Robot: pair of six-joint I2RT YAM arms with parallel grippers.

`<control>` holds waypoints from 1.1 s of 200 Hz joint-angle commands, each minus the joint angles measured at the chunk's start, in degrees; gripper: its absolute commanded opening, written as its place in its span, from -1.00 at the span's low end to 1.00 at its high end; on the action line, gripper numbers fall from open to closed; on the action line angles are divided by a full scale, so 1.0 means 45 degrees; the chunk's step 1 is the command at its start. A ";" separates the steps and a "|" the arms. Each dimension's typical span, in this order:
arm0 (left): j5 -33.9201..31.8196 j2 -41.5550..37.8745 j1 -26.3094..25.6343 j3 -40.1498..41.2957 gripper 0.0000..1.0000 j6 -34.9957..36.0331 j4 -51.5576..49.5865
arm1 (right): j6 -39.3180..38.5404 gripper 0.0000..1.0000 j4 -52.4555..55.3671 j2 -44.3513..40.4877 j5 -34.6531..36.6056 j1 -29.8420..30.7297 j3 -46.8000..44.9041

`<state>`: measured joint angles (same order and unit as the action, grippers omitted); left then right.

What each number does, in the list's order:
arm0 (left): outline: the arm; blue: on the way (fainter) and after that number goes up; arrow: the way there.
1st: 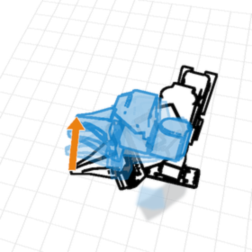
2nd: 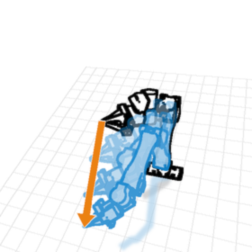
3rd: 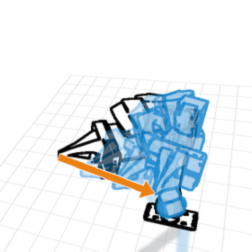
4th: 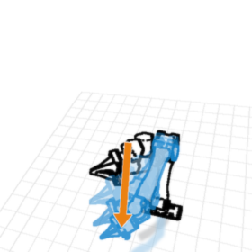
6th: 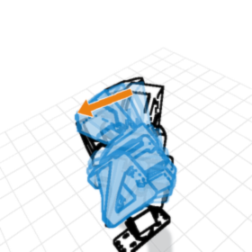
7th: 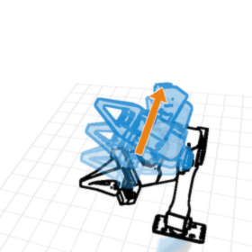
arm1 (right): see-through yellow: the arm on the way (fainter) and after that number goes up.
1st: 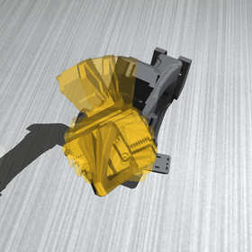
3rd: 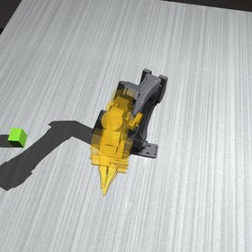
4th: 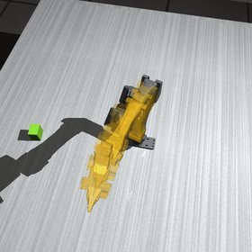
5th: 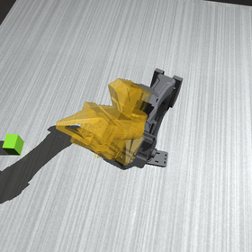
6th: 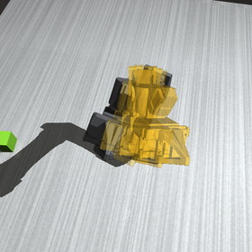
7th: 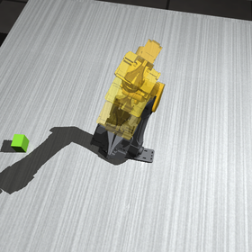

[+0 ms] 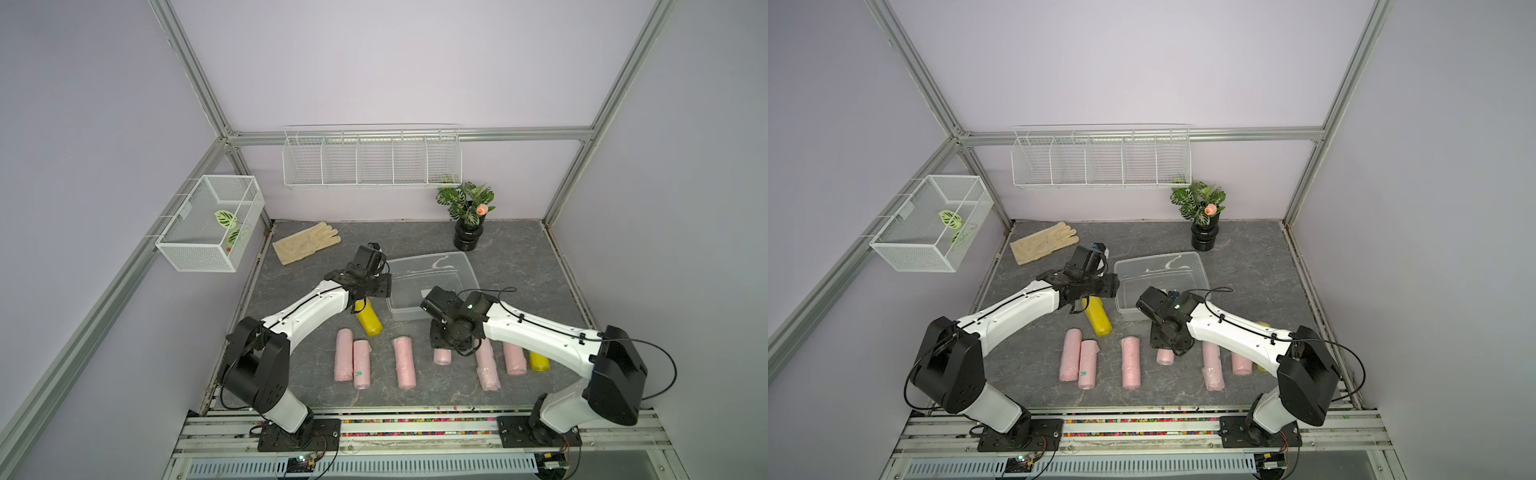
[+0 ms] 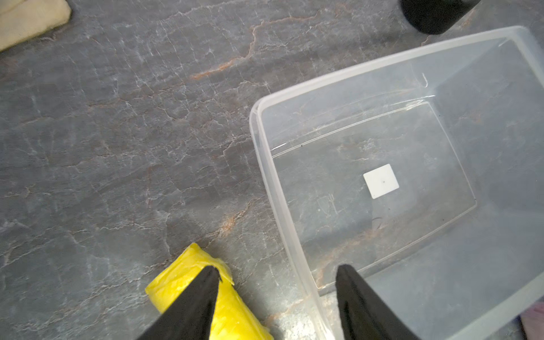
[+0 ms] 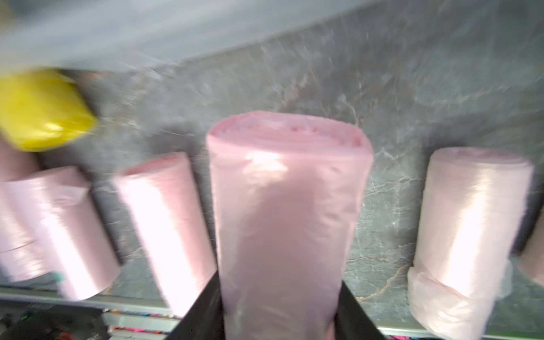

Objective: Put the roll of trash bags into the storage box
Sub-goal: Pick up the roll of trash bags from the center of the board, then place the roll of trash bags in the storage box.

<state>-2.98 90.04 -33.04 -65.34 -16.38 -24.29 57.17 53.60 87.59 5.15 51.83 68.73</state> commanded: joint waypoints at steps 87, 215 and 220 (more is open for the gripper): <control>0.0259 -0.1775 0.1206 0.0313 0.43 -0.0924 -0.0047 | -0.5145 -0.06 0.1772 0.2329 0.0004 -0.2350 0.5455; 0.0837 -0.1992 0.1302 0.1139 0.43 -0.1233 0.0125 | -0.6495 -0.09 0.0647 0.7324 -0.2563 -0.3729 0.9590; 0.0837 -0.1999 0.1292 0.1156 0.43 -0.1261 0.0125 | -0.6483 -0.09 0.0628 0.7447 -0.2644 -0.3726 0.9714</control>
<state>-0.14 82.39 -27.46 -61.10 -21.02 -24.10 29.08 58.00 119.39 -3.75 35.40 109.10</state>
